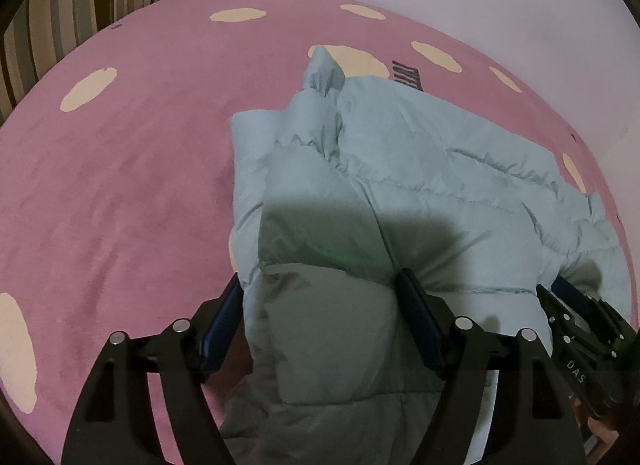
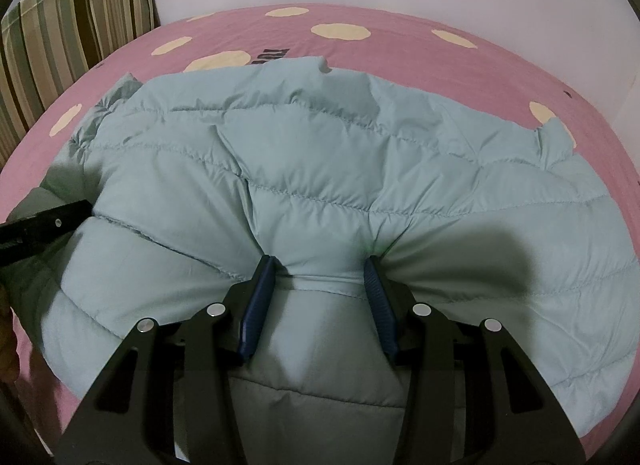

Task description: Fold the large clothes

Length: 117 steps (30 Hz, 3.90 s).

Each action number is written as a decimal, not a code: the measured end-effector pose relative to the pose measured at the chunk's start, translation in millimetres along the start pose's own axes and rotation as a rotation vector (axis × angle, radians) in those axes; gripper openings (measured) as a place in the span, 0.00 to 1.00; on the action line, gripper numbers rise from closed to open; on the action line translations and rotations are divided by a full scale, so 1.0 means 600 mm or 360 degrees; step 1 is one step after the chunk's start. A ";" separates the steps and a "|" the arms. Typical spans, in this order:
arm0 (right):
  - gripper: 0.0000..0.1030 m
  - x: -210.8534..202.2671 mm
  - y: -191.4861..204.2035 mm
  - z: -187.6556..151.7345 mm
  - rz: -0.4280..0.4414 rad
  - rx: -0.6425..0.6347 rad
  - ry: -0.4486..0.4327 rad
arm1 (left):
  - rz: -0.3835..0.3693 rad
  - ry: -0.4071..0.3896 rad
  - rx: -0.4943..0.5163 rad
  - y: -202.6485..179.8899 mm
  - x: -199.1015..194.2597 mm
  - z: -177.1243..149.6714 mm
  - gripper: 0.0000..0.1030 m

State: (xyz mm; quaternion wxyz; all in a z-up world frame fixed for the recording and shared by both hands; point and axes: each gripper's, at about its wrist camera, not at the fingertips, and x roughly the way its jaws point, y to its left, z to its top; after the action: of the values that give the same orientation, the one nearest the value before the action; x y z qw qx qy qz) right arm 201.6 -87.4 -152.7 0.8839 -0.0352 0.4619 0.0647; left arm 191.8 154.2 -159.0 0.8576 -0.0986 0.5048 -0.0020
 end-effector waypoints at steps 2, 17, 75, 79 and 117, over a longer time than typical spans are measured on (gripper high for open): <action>0.45 0.000 0.001 0.000 -0.0006 -0.0002 -0.0002 | -0.0015 0.0006 0.0020 -0.004 0.004 0.000 0.62; 0.45 0.000 0.012 -0.005 -0.0076 -0.0042 -0.0033 | 0.0025 -0.0080 0.0143 -0.044 -0.041 0.005 0.12; 0.62 -0.179 -0.425 -0.162 -0.0494 0.0565 -0.0146 | 0.0066 -0.0204 0.0941 -0.577 -0.030 -0.119 0.46; 0.64 -0.191 -0.421 -0.160 -0.0513 0.0548 -0.0165 | -0.0065 -0.0291 0.0880 -0.565 -0.090 -0.124 0.64; 0.08 -0.157 -0.227 -0.004 -0.0019 0.0364 -0.0148 | 0.0000 -0.0374 0.0373 -0.275 -0.075 -0.032 0.67</action>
State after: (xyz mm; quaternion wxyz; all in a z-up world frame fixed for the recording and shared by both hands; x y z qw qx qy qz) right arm 166.4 -229.8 -76.4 0.9029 0.0661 0.4246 0.0078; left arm 169.1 -6.3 -100.9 0.9163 0.0026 0.3974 -0.0493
